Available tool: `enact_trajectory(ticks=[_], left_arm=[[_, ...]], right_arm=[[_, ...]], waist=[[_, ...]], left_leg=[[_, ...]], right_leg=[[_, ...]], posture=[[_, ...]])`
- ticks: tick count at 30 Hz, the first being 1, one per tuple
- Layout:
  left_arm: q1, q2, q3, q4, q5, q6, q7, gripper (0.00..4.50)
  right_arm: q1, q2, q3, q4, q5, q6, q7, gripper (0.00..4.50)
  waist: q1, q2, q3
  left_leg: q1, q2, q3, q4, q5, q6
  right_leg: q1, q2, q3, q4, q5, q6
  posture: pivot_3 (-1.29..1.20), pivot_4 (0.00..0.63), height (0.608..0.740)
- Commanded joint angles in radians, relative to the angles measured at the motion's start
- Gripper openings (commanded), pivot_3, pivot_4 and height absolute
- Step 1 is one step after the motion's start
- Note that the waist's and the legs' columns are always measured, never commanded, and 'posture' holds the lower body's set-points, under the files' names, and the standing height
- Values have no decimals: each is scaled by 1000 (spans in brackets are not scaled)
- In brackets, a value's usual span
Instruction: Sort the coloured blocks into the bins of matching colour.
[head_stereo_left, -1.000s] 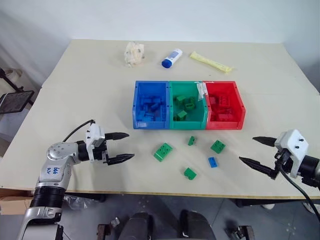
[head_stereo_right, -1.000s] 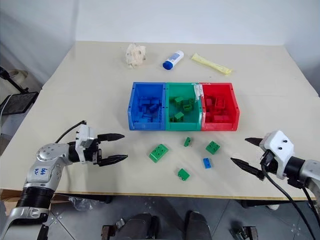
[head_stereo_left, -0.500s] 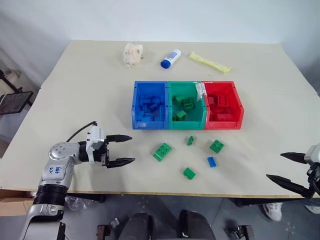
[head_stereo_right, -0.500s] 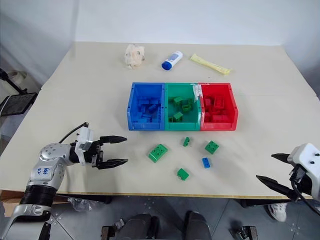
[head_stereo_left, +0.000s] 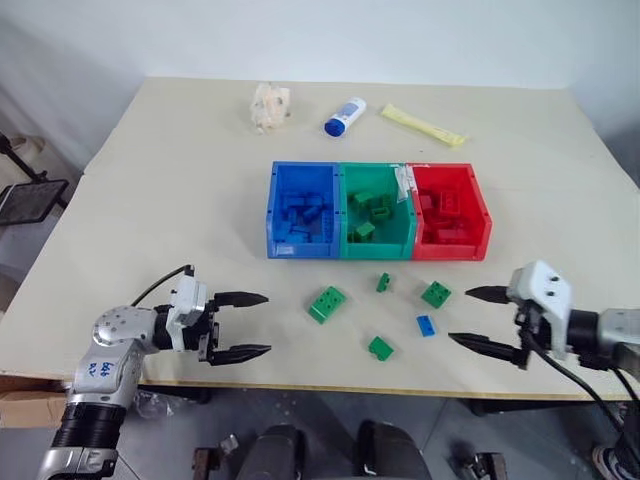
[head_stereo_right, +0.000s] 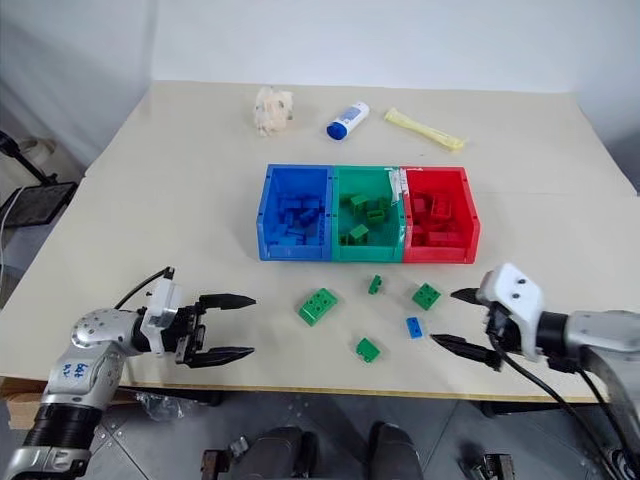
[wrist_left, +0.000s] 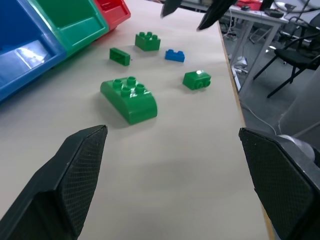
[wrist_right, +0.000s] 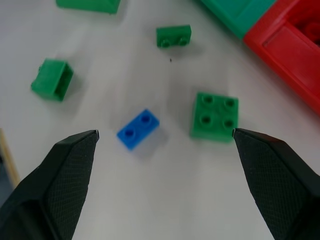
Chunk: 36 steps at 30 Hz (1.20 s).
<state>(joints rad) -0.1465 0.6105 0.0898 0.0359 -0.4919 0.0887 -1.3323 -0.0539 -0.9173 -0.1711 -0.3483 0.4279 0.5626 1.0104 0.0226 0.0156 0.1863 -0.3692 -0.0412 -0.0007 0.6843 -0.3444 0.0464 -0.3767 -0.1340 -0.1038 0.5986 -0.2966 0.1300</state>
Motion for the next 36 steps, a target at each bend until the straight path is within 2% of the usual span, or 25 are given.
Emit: enact_trajectory(ticks=[1,13,16,23,31,36], left_arm=[[33,12,25,-71,-34,17,20,4500],[78,1,27,-142,-50,36,65,4500],[74,2,27,-138,-50,33,62,4500],[39,3,28,-81,-30,-12,40,4500],[-51,-40,21,48,-23,-115,3,4500],[-96,-66,-8,119,10,-182,-14,4500]], right_arm=[[-64,23,51,60,-39,-39,-18,4497],[-187,103,146,294,-132,-140,-42,4497],[-194,119,162,313,-143,-138,-43,3859],[-204,141,141,281,-134,-119,-74,1541],[-231,132,48,63,-10,3,-104,1486],[-425,186,96,134,-24,35,-165,1486]], waist=[[0,0,0],[0,0,0],[-1,0,0],[-1,0,0],[1,0,0],[-6,0,0]], left_leg=[[0,0,0,0,0,0],[0,0,0,0,0,0],[0,0,0,0,0,0],[1,0,1,0,0,0],[0,0,1,0,0,0],[0,0,1,0,0,0]], right_leg=[[0,0,0,1,0,0],[0,1,-1,1,0,0],[0,1,0,1,0,0],[0,2,0,2,0,0],[-1,2,-1,2,0,0],[-1,2,0,2,0,0]], posture=[[0,150,740],[0,150,740],[0,150,740],[0,150,740],[0,150,740],[0,150,740]])
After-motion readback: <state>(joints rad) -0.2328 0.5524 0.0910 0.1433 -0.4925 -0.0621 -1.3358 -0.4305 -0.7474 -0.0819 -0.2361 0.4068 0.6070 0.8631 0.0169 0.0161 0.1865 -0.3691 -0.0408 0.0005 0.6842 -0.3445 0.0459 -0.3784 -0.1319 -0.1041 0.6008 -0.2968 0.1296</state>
